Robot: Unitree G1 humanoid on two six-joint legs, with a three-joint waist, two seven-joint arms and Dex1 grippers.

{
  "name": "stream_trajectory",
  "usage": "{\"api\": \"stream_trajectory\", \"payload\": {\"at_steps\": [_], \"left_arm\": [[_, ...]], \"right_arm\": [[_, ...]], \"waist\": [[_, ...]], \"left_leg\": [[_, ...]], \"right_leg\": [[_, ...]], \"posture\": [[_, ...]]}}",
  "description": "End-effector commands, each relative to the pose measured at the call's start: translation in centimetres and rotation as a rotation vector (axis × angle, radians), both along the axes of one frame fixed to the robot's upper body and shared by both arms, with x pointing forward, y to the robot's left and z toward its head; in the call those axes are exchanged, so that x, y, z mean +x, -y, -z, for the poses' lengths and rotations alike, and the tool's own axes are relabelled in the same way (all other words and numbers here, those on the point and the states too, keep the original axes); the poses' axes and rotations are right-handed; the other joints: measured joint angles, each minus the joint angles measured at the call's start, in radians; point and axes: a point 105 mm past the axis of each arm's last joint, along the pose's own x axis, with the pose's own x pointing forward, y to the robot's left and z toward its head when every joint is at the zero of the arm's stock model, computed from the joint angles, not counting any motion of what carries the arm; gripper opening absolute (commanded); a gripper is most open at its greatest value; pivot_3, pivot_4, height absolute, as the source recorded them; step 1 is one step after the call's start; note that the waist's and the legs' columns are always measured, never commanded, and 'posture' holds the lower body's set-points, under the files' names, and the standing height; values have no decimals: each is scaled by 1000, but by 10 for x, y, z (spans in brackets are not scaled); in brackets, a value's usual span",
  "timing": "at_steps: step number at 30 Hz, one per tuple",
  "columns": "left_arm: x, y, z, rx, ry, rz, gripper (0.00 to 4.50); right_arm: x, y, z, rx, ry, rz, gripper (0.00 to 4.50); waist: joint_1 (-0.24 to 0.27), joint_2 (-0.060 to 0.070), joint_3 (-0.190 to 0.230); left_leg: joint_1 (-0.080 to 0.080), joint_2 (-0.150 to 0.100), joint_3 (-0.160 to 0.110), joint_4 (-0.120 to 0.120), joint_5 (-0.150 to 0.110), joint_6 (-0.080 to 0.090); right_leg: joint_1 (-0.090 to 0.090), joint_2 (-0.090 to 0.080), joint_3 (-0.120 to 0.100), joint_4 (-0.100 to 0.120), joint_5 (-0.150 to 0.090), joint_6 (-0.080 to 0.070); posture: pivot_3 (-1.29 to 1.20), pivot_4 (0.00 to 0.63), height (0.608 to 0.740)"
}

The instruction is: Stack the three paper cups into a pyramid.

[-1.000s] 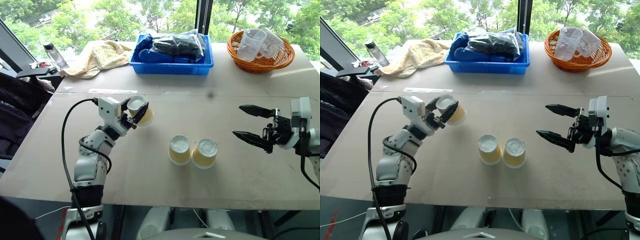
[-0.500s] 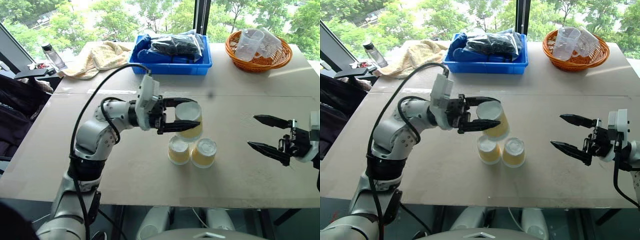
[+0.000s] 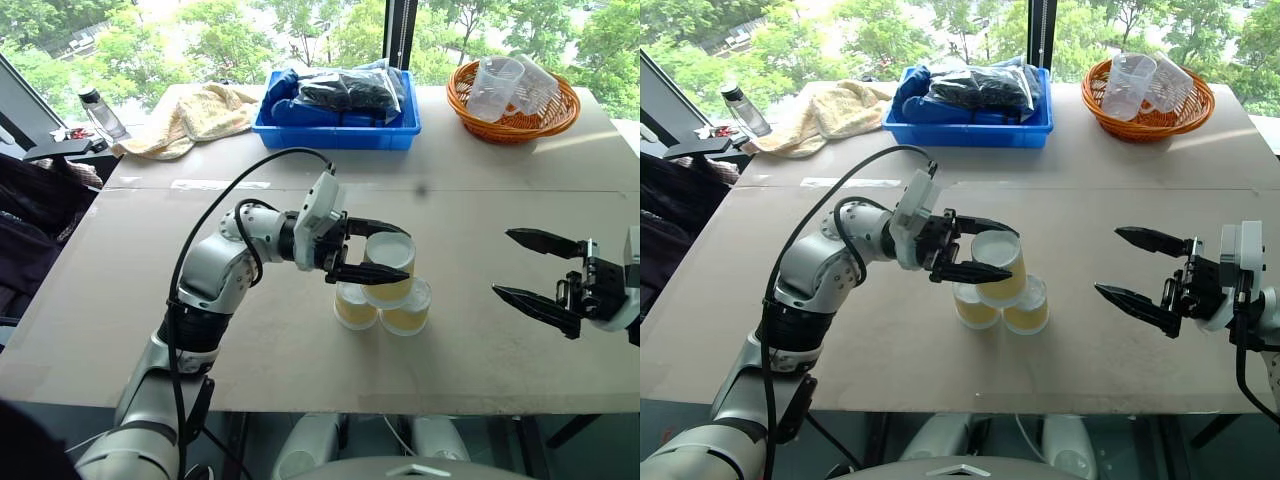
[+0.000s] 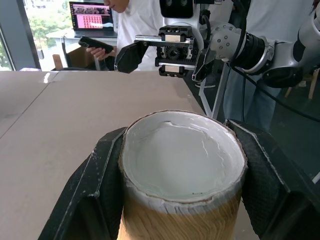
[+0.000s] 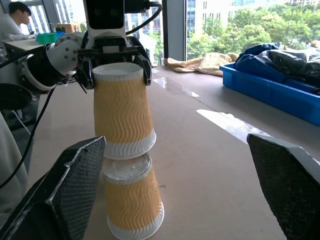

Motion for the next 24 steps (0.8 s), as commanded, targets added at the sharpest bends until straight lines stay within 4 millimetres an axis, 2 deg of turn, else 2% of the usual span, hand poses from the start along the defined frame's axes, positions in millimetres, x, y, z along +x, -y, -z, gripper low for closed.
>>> {"api": "stream_trajectory", "payload": {"at_steps": [1,5,6,7,8,9,17,21,24], "left_arm": [[0,-2,5,-29,-32,-12,2460],[1,-1,13,-18,-9,-21,2460],[1,-1,12,-27,-2,-20,3471],[1,-1,12,-31,3,-20,3729],[1,-1,11,-33,9,-18,4239],[1,-1,11,-39,13,-16,4459],[-6,0,0,-67,51,3,4459],[-15,2,-27,-183,44,48,4459],[-18,4,-32,-197,43,61,4459]], "right_arm": [[-1,-2,-10,-15,60,-8,4500],[-2,-3,-10,-8,55,-20,4500],[-2,-3,-10,-8,55,-22,4500],[-2,-3,-10,-8,54,-22,4500],[-1,-2,-9,-11,54,-22,4500],[-1,-2,-8,-11,52,-24,4500],[-2,0,-7,-4,45,-43,4500],[-1,-1,-4,2,40,-53,4500],[-1,-1,-3,10,34,-66,4500]], "waist": [[0,0,0],[0,0,0],[0,0,0],[0,0,0],[0,0,0],[-1,0,0],[0,0,0],[-1,-1,0],[-1,-1,0]], "left_leg": [[0,0,0,0,0,0],[0,0,0,0,0,0],[0,0,0,0,0,0],[0,0,0,0,0,0],[0,0,0,0,0,0],[0,0,0,0,0,0],[0,0,0,0,0,0],[0,0,0,0,0,0],[0,0,0,1,0,0]], "right_leg": [[0,0,0,0,0,0],[0,0,0,0,0,0],[0,0,0,0,0,0],[0,0,0,0,0,0],[0,0,0,0,0,0],[0,0,0,0,0,0],[0,0,0,0,0,0],[0,0,0,0,0,0],[0,0,0,0,0,0]], "posture": [[0,150,740],[0,150,740],[0,150,740],[0,150,740],[0,150,740],[0,150,740],[0,150,740],[0,150,740],[0,150,740]]}}
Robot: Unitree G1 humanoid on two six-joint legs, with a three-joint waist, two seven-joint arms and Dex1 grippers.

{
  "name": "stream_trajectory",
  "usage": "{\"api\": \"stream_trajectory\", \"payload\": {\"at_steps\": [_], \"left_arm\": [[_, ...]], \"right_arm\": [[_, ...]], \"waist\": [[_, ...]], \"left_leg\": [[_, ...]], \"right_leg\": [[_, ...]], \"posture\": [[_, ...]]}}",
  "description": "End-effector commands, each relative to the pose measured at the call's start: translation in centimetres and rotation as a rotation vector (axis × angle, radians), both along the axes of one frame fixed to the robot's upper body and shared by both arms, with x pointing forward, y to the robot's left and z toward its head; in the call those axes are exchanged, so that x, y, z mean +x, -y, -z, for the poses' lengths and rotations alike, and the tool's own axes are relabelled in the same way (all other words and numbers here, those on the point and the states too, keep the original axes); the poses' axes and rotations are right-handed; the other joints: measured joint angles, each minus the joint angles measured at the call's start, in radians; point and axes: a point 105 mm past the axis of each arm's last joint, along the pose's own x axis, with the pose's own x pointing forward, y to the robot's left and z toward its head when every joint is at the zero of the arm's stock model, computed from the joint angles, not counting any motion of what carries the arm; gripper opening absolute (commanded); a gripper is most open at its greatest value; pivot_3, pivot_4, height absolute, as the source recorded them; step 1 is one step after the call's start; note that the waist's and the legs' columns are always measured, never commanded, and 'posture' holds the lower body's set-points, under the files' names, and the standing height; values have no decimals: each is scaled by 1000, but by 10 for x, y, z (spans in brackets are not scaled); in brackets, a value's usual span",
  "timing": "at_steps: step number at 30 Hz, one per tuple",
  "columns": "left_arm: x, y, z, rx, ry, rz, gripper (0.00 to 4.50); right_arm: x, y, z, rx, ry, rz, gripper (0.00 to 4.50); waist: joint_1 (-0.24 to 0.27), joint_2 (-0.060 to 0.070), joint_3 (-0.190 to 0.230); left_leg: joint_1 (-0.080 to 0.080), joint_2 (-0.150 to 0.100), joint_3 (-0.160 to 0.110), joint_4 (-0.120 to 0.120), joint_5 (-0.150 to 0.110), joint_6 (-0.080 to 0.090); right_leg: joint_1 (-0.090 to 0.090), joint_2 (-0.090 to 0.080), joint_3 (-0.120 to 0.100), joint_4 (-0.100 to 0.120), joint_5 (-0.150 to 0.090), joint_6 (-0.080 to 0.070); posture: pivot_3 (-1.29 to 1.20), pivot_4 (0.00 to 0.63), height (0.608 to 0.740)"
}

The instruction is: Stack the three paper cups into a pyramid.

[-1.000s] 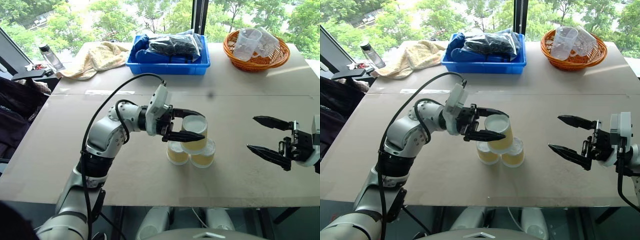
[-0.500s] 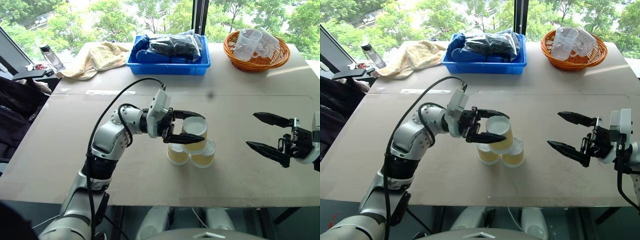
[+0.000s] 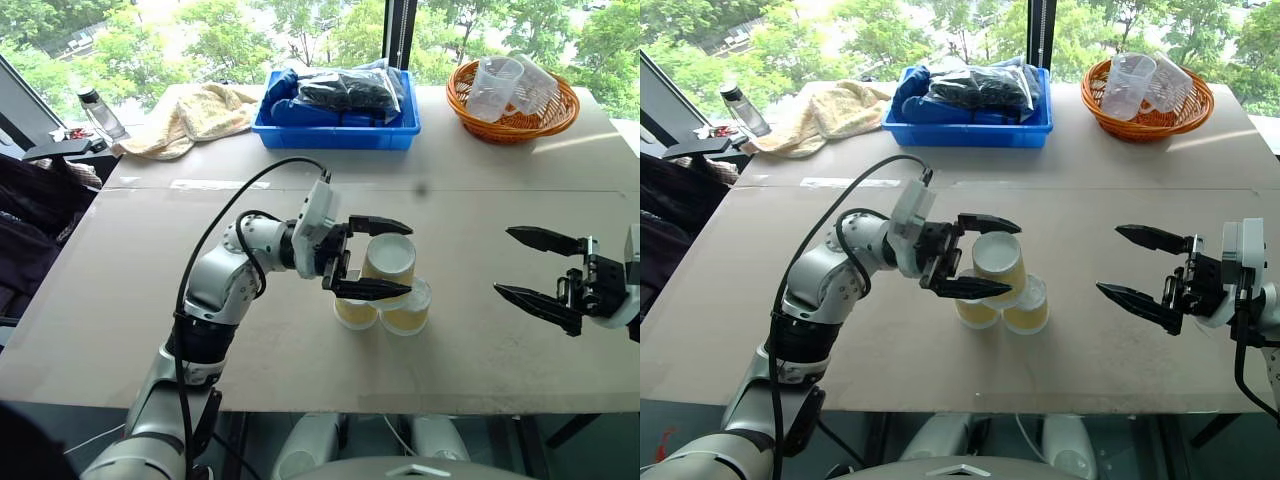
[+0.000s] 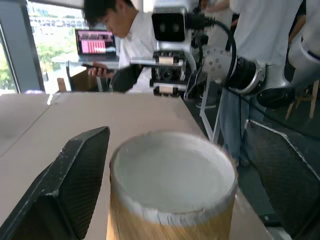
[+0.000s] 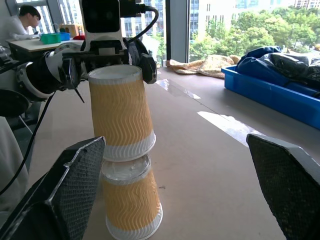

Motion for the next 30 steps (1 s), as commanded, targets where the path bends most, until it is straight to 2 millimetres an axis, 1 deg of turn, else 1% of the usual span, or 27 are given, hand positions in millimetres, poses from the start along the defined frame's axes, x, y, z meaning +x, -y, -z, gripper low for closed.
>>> {"api": "stream_trajectory", "payload": {"at_steps": [1,3,6,9,10,11,12,13,16,17,19,20,22,24,25,27,30], "left_arm": [[-7,0,-15,-35,45,18,4459],[-6,-1,-16,-29,48,10,4459],[-3,-4,-28,-61,58,-18,4459],[10,-11,-55,-162,77,-106,4459],[17,-19,-64,-189,84,-163,4459],[24,-29,-69,-194,86,-237,4459],[30,-42,-69,-189,82,-311,4459],[33,-50,-68,-181,79,-357,4459],[40,-84,-31,-66,-17,-520,4459],[44,-98,-16,-42,-54,-594,4459],[50,-124,24,68,-89,-752,4459],[50,-135,42,124,-90,-814,4459],[46,-154,70,200,-113,-911,4459],[38,-166,90,239,-144,-966,4459],[33,-169,96,257,-156,-976,4459],[23,-170,102,257,-179,-972,4459],[15,-169,110,283,-159,-966,4459]], "right_arm": [[-2,-3,-4,9,31,-28,4500],[-2,-3,-3,11,29,-35,4500],[-3,-2,0,6,14,-42,4500],[-2,-1,5,-5,4,-47,4500],[-2,0,8,-9,-2,-45,4500],[-1,2,13,-19,-14,-35,4500],[0,5,19,-31,-25,-23,4500],[0,7,23,-40,-32,-15,4500],[6,17,40,-68,-66,64,4500],[9,19,45,-63,-78,87,4500],[15,22,54,-64,-75,121,4500],[18,23,59,-73,-76,135,4500],[24,27,70,-86,-84,155,4500],[35,36,81,-92,-97,216,4500],[39,41,87,-93,-108,242,4500],[52,49,94,-96,-121,321,4500],[60,51,94,-94,-98,314,4500]], "waist": [[0,0,0],[0,0,0],[0,0,0],[0,-1,0],[1,-1,1],[1,-2,1],[-3,-1,1],[-7,-1,1],[-16,1,0],[-15,1,0],[-14,0,0],[-10,1,1],[-6,0,1],[-1,0,1],[0,0,1],[5,0,2],[10,1,2]], "left_leg": [[0,0,0,0,0,0],[0,0,0,0,0,0],[0,0,0,0,0,0],[0,0,0,0,0,0],[0,0,0,1,0,0],[0,0,0,1,0,0],[0,0,0,1,0,0],[0,0,0,1,0,0],[1,0,1,-1,0,0],[2,0,1,-1,0,0],[2,0,1,-2,0,0],[2,0,1,-2,0,0],[2,0,0,-2,0,0],[2,0,0,-2,0,0],[2,0,0,-2,0,0],[2,-1,0,-2,0,0],[2,0,0,-3,0,0]], "right_leg": [[0,0,0,0,0,0],[0,0,0,0,0,0],[0,0,0,0,0,0],[0,0,0,0,0,0],[0,0,0,0,0,0],[0,0,0,0,0,0],[0,0,0,0,0,0],[0,0,0,0,0,0],[0,1,3,0,0,0],[0,1,6,-1,0,0],[-2,2,6,-1,0,0],[-2,2,7,-1,0,0],[-2,1,6,0,1,-1],[-2,1,6,0,2,-1],[-2,1,6,-1,2,-1],[-2,1,6,-1,3,-1],[-2,1,6,0,3,-1]], "posture": [[0,150,740],[0,150,740],[0,150,740],[0,150,740],[0,150,740],[0,150,740],[0,150,740],[0,150,740],[0,150,740],[0,150,740],[0,150,740],[0,150,740],[0,150,740],[0,150,740],[0,150,740],[0,150,740],[0,150,740]]}}
